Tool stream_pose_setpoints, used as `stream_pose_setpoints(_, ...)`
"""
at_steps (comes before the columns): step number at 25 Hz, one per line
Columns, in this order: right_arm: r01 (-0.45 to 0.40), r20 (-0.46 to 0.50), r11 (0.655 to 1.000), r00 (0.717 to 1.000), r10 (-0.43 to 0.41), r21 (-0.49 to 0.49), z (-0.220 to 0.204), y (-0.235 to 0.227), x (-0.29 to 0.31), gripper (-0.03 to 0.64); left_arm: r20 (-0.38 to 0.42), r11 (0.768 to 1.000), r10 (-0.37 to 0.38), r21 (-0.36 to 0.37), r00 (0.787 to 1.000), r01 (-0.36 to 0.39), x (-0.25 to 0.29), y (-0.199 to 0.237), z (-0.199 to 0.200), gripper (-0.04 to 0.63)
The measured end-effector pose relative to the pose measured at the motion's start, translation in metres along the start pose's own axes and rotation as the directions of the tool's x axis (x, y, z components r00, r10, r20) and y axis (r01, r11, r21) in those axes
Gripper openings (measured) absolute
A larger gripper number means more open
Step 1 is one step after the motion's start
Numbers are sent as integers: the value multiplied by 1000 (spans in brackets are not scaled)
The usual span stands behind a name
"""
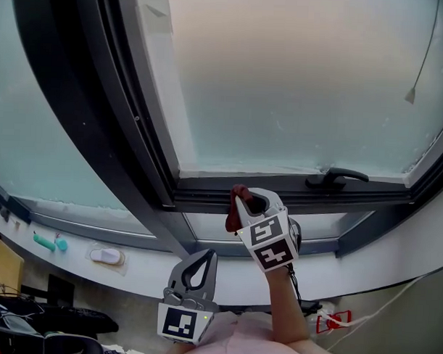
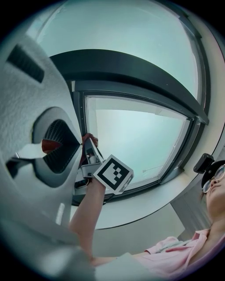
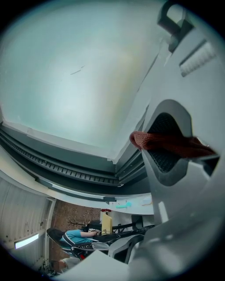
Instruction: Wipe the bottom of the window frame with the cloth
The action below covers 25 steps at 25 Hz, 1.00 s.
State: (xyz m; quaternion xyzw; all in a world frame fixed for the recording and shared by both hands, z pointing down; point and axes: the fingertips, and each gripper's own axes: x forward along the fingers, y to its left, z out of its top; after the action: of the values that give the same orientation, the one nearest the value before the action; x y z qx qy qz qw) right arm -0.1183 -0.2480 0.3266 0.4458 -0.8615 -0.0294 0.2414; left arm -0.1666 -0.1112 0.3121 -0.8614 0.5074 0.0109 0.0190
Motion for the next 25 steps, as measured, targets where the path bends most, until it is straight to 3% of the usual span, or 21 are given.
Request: stream_pose_setpoints(25,13,5,999,1000,-13,43,-26,-43,-28,55,7,996,-89,3,996,88,34,-52,1,0)
